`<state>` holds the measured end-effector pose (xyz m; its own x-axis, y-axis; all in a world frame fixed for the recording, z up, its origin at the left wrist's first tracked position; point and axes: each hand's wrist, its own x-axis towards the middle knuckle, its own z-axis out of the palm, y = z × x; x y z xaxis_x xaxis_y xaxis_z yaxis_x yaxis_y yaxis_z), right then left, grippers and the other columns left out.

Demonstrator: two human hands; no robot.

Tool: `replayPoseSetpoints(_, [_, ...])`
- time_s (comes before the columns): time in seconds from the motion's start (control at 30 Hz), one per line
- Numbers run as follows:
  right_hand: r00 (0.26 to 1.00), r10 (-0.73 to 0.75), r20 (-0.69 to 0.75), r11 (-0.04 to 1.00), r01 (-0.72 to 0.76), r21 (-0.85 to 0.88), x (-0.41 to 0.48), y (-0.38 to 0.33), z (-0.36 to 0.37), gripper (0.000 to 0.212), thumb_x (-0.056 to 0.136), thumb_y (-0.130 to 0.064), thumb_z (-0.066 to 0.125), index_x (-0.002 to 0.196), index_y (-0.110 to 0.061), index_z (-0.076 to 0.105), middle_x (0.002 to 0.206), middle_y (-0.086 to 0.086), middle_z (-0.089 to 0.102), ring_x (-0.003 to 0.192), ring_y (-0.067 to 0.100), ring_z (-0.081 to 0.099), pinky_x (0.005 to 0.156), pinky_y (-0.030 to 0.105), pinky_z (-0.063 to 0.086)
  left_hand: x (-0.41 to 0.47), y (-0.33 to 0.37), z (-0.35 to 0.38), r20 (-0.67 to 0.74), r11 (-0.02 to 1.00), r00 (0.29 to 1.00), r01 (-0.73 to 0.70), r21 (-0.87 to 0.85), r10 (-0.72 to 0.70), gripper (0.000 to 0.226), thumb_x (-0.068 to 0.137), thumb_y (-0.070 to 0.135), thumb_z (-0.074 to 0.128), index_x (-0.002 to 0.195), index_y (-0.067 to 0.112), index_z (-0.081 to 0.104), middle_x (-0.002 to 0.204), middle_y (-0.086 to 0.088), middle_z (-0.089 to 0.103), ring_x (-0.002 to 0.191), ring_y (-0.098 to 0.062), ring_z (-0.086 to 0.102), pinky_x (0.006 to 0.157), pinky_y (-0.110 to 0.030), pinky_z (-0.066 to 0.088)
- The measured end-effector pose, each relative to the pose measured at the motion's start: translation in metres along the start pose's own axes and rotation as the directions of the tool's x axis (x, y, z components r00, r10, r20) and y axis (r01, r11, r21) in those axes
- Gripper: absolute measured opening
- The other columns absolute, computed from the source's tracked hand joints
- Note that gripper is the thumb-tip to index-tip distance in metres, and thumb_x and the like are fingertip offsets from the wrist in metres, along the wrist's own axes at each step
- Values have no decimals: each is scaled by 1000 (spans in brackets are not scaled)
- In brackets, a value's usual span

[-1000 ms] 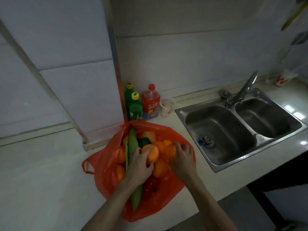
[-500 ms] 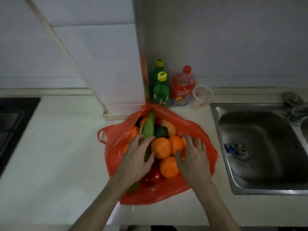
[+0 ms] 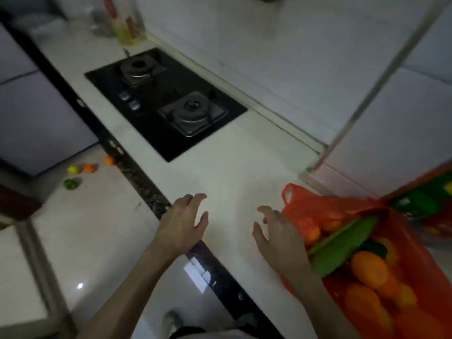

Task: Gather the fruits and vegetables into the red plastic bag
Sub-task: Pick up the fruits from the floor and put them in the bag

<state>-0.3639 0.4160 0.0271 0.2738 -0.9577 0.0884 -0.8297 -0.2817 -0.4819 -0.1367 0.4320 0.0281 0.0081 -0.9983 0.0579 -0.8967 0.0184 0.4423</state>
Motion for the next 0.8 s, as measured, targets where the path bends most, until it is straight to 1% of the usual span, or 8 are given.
replayPoseSetpoints(0.13, [990,-103,97,995,104,-4,17,-66,47,35,92,-33,48,126,-22,47,104,3,62,98,23,58,74,37,50,-51,-91,-37,-53,983,981,184,-12,-184,32,90,27,55,120,18,54,101,-7,63,87,-27,60,67,-35,51])
replayPoseSetpoints(0.2, [983,-140,120,990,140,9,22,-99,69,35,92,-33,48,125,-22,48,104,2,63,97,22,58,73,36,49,-76,-133,-53,-60,959,957,283,-15,-284,33,91,29,53,123,19,52,97,-6,62,87,-26,60,68,-36,51])
replayPoseSetpoints(0.27, [973,-177,146,984,176,19,28,-132,90,34,92,-33,49,124,-21,49,102,2,63,95,23,59,71,35,48,-101,-173,-65,-55,930,928,367,-17,-368,37,91,32,51,127,22,48,99,-5,62,89,-25,61,71,-38,52])
replayPoseSetpoints(0.33, [961,-218,173,976,214,43,33,-164,112,30,91,-31,51,119,-21,51,97,2,62,90,23,59,65,34,46,-125,-210,-77,-62,902,900,432,-19,-432,39,91,33,51,129,23,47,102,-4,62,91,-24,61,73,-38,52])
replayPoseSetpoints(0.4, [947,-256,196,966,244,83,39,-194,134,28,91,-30,52,117,-20,53,94,1,63,87,22,60,63,30,42,-145,-243,-90,-78,877,874,479,-23,-479,40,91,34,51,129,23,46,103,-4,62,91,-24,61,73,-38,52])
replayPoseSetpoints(0.53, [911,-306,275,952,291,95,49,-240,172,32,91,-29,54,120,-18,55,99,1,65,90,20,62,67,26,40,-169,-295,-112,-130,828,818,558,-60,-561,38,90,32,52,126,20,49,103,-6,63,92,-28,61,73,-38,51])
replayPoseSetpoints(0.67, [872,-330,362,943,320,91,67,-266,198,33,90,-27,56,121,-15,55,97,4,66,88,22,62,68,29,45,-176,-332,-118,-162,785,768,611,-105,-620,39,91,30,51,128,18,49,106,-8,64,94,-28,61,73,-35,49])
replayPoseSetpoints(0.8, [852,-320,414,942,334,40,101,-288,222,35,91,-31,54,123,-18,51,104,1,64,95,20,61,69,27,41,-170,-363,-121,-179,741,720,659,-129,-671,39,91,31,50,128,19,49,108,-6,63,97,-25,61,74,-34,48])
